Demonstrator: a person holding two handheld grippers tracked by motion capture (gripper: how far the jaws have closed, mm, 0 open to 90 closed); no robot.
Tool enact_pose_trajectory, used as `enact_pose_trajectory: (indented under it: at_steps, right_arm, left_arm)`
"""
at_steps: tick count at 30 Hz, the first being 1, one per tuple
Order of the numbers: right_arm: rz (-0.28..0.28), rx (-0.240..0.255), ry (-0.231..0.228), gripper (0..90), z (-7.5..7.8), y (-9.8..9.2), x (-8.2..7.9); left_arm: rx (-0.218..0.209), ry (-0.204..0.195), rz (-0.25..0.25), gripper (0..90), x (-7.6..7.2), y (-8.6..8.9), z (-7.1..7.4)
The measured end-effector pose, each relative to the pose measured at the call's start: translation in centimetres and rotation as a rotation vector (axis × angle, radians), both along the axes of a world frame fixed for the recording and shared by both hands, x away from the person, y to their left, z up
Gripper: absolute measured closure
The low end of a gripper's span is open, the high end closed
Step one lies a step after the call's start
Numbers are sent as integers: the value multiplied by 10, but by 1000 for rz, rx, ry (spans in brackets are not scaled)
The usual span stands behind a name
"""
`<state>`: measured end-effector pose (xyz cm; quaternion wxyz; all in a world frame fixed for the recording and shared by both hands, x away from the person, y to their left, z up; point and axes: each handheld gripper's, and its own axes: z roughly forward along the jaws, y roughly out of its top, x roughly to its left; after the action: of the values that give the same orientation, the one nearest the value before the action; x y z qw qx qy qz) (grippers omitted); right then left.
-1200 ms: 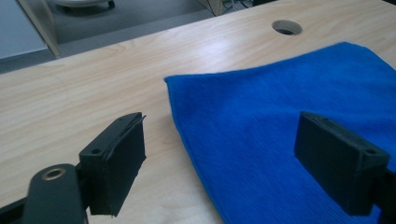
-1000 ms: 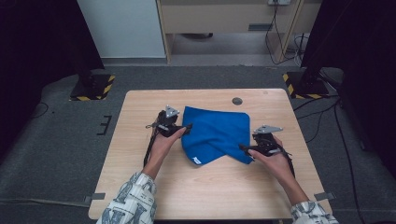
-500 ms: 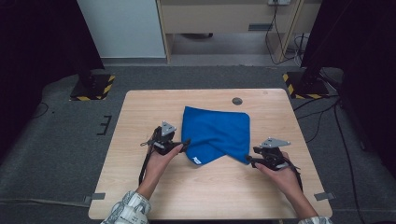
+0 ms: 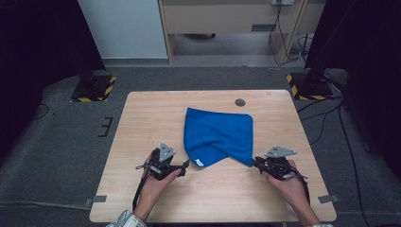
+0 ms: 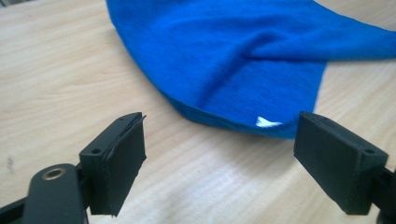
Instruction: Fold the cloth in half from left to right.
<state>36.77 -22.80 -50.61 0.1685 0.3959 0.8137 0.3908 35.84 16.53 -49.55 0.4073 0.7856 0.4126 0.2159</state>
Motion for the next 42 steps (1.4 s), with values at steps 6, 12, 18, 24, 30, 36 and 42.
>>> enact_pose_trajectory:
  at_steps: [6, 12, 18, 24, 30, 36, 42]
  right_arm:
    - [-9, -22, 21, 692, -3, 2, -4]
    - [-15, -58, 44, 532, -10, 5, -3]
    - [18, -74, 46, 524, -15, 13, -2]
    - [4, -94, 67, 545, -20, 20, 5]
    - [22, -71, 51, 774, -18, 24, 9]
    - [36, -31, 30, 881, -11, 23, 9]
    - [41, -14, 18, 886, -7, 24, 7]
  left_arm:
    - [-8, -9, -12, 164, -1, -10, -1]
    - [5, -21, -52, 154, 0, -23, -6]
    - [15, -43, -95, 141, -1, -32, -8]
    - [22, -42, -112, 126, 2, -40, -13]
    - [34, -41, -119, 119, 4, -42, -16]
    - [49, -22, -115, 125, 10, -41, -20]
    - [71, -13, -130, 150, 12, -42, -24]
